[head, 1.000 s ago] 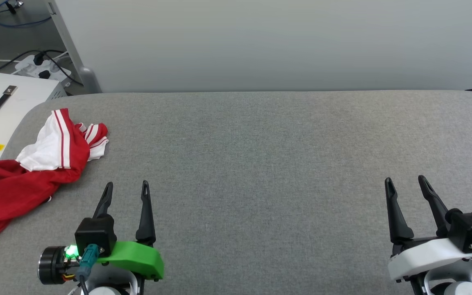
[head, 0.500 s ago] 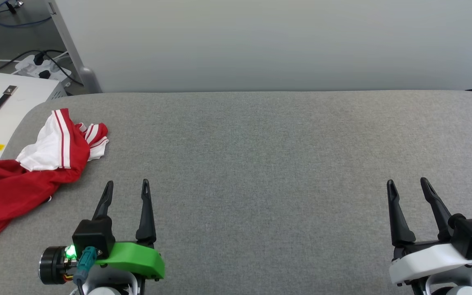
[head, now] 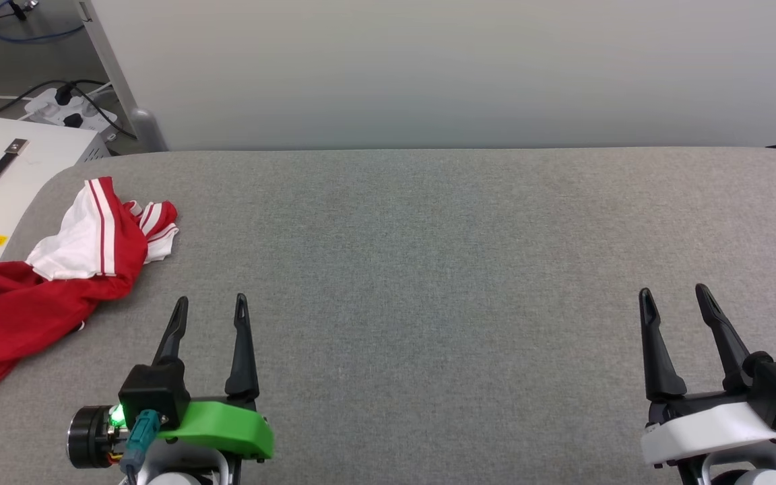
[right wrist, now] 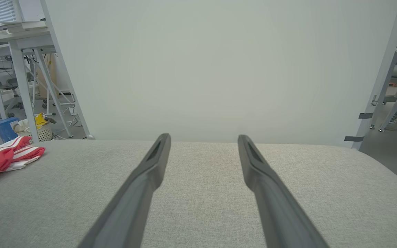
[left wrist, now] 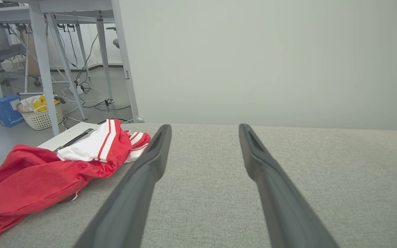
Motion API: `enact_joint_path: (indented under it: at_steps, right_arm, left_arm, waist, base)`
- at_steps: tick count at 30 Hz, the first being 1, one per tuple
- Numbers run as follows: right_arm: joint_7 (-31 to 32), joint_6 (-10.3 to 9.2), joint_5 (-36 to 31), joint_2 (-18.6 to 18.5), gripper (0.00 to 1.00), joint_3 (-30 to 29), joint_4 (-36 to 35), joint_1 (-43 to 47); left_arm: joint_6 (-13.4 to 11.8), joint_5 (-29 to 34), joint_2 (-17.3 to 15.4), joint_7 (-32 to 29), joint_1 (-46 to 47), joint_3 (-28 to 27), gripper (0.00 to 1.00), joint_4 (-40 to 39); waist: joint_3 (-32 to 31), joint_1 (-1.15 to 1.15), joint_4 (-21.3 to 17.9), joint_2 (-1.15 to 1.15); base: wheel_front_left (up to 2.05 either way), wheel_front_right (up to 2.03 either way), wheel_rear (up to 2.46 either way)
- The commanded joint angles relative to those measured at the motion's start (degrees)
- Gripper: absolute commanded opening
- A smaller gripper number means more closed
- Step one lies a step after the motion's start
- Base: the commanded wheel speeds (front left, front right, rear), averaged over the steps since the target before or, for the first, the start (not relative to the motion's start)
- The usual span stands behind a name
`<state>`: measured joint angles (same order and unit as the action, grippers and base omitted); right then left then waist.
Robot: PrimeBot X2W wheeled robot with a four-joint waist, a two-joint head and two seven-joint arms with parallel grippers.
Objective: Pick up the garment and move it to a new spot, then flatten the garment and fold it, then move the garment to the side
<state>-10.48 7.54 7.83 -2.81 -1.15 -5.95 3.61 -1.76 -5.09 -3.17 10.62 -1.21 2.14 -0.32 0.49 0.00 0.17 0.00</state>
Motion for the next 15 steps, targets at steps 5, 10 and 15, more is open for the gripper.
enact_joint_path:
  at_steps: [5,10,15]
  right_arm:
    - [-1.2,-0.04,0.2,-0.1,1.0,0.3,-0.4,1.2]
    - [-1.8,-0.04,0.4,-0.1,1.0,0.5,-0.1,1.6]
    - [-2.4,-0.05,0.6,-0.1,1.0,0.5,0.3,1.8]
  left_arm:
    - [0.0,-0.3,0.2,1.1,-0.8,0.5,1.0,0.2]
    - [-0.2,-0.4,0.2,1.7,-0.9,0.7,1.0,0.5]
    - [-0.4,-0.5,0.3,2.2,-1.0,0.8,1.0,0.6]
  waist:
    - [0.0,0.0,0.0,0.0]
    - [0.0,0.0,0.1,0.0]
    - [0.1,0.0,0.0,0.0]
  base:
    - [0.0,0.0,0.0]
    - [0.0,0.0,0.0]
    - [0.0,0.0,0.0]
